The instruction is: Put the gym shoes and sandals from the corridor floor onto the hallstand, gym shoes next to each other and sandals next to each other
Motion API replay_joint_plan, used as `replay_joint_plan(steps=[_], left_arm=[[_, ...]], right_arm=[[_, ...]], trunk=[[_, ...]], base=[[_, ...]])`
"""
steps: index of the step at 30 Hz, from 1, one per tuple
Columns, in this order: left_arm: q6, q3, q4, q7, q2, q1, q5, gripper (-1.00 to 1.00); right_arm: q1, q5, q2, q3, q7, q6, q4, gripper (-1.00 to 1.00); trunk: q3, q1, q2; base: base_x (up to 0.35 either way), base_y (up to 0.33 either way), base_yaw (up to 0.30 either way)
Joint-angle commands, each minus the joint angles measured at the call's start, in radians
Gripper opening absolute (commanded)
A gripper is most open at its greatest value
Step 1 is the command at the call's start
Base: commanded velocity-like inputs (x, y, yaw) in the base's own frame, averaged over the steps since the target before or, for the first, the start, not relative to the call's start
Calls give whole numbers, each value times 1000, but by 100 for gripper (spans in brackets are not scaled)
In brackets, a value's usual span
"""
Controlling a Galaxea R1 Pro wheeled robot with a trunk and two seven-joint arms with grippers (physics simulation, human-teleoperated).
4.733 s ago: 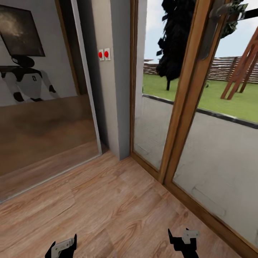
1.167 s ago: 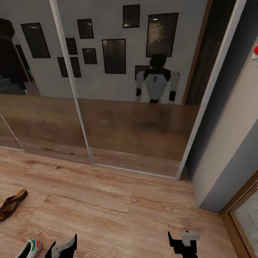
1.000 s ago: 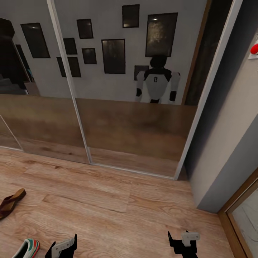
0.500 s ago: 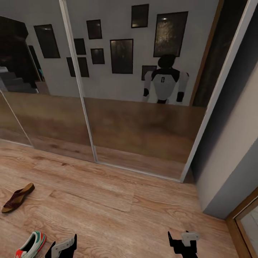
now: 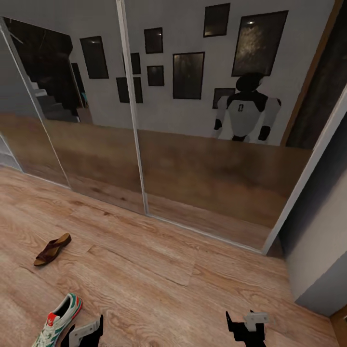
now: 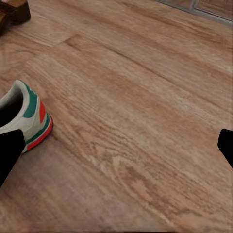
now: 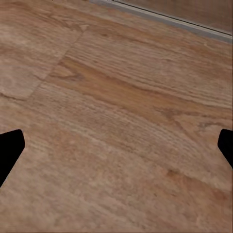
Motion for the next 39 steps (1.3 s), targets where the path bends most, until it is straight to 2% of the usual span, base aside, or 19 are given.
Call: replay_joint_plan(steps=[1,28,39], left_arm=[[-3,-3,1,-1,0,-1,9,100],[-4,-3,1,-1,0,-1,9,100],[-4,-3,1,-1,0,-1,9,100]], right_arm=[[0,10,0,-8,2,-3,0,100],[0,10,0,-8,2,-3,0,100],[0,10,0,-8,2,-3,0,100]], trunk=[[-1,0,0],[-1,0,0],[-1,0,0]], base=[[0,0,277],[5,-1,277],[110,-130,277]])
